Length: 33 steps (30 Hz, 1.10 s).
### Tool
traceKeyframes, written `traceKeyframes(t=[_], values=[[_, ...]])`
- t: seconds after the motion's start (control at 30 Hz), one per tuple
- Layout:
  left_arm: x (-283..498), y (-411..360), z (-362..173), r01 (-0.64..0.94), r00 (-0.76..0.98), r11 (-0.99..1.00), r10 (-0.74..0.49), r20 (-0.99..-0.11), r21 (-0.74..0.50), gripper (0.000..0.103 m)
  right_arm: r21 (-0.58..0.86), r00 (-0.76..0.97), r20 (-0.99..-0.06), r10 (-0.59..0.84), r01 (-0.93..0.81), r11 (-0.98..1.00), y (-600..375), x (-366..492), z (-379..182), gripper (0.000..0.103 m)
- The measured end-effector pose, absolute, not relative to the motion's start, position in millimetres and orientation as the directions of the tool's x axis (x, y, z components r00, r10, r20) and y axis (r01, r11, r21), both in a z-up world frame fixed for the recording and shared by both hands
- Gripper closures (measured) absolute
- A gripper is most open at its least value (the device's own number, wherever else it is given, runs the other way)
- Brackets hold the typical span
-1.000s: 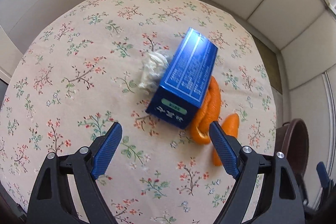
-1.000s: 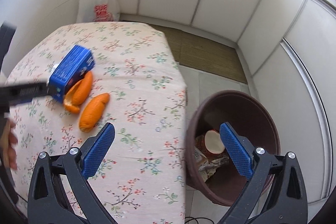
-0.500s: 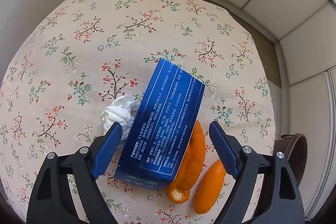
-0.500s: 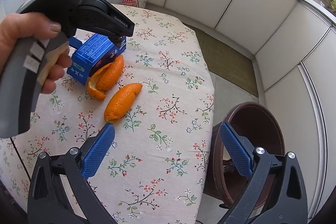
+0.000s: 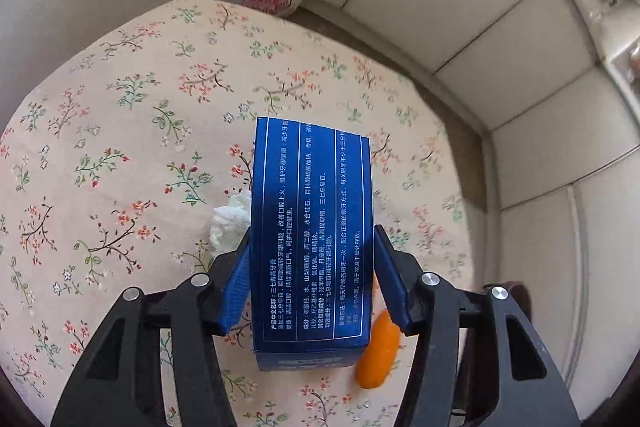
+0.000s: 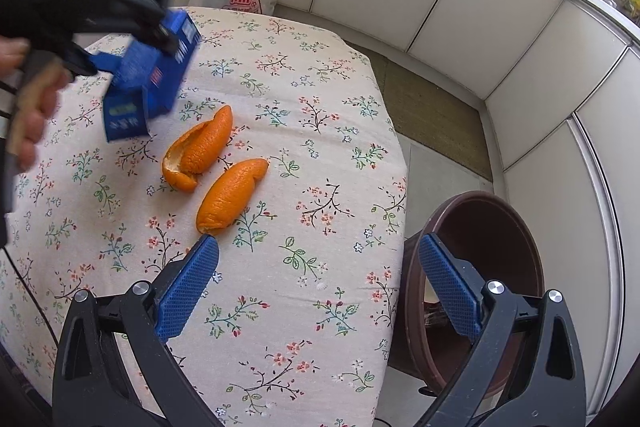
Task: Collect trash
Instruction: 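Grasp the blue box with the left gripper, then hold the blue box with the left gripper while the right gripper grasps an orange peel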
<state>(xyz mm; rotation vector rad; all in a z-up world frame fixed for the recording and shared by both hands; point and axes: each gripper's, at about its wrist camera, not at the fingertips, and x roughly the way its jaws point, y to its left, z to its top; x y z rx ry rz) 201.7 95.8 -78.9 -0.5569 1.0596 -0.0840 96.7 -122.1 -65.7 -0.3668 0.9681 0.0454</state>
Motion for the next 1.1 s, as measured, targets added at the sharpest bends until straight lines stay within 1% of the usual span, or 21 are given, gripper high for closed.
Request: traceKeyframes(t=[0.03, 0.17, 0.23, 0.33, 0.5, 0.67, 0.73, 0.77, 0.83, 0.93, 0.97, 1.1], values=[[191, 103, -70, -0.193, 0.524, 0.852, -0.33, -0.785, -0.487, 0.048, -0.281, 0.57, -0.812, -0.122, -0.198, 0.939, -122, 97, -66, 0.007], [154, 127, -40, -0.192, 0.584, 0.856, -0.293, -0.757, -0.48, 0.048, -0.265, 0.562, -0.819, -0.117, -0.19, 0.945, -120, 100, -68, 0.007], [133, 139, -34, -0.201, 0.594, 0.859, -0.275, -0.756, -0.471, 0.048, -0.253, 0.553, -0.826, -0.11, -0.189, 0.949, -117, 103, -70, 0.007], [111, 158, -36, -0.247, 0.585, 0.829, -0.285, -0.759, -0.502, 0.048, -0.217, 0.534, -0.841, -0.087, -0.186, 0.958, -110, 109, -73, 0.007], [81, 184, -30, -0.28, 0.606, 0.812, -0.265, -0.75, -0.512, 0.048, -0.049, 0.489, -0.871, 0.049, -0.187, 0.981, -95, 123, -75, 0.007], [72, 200, -34, -0.279, 0.608, 0.798, -0.283, -0.741, -0.534, 0.048, 0.052, 0.448, -0.889, 0.091, -0.098, 0.994, -92, 143, -93, 0.007], [74, 204, -38, -0.285, 0.593, 0.792, -0.297, -0.748, -0.54, 0.048, 0.106, 0.426, -0.898, 0.109, -0.031, 0.994, -100, 151, -103, 0.012], [75, 206, -40, -0.288, 0.585, 0.787, -0.306, -0.751, -0.545, 0.048, 0.121, 0.419, -0.901, 0.112, -0.005, 0.993, -104, 153, -107, 0.018], [77, 208, -42, -0.29, 0.573, 0.774, -0.332, -0.75, -0.563, 0.048, 0.12, 0.415, -0.905, 0.092, 0.041, 0.992, -111, 157, -113, 0.023], [78, 206, -42, -0.282, 0.567, 0.769, -0.348, -0.747, -0.573, 0.048, 0.113, 0.409, -0.909, 0.081, 0.057, 0.992, -115, 162, -119, 0.029], [78, 204, -41, -0.277, 0.568, 0.773, -0.348, -0.746, -0.571, 0.048, 0.114, 0.407, -0.91, 0.08, 0.06, 0.992, -115, 163, -121, 0.033], [76, 202, -41, -0.264, 0.569, 0.787, -0.34, -0.749, -0.558, 0.048, 0.122, 0.388, -0.917, 0.091, 0.058, 0.991, -113, 169, -131, 0.033]])
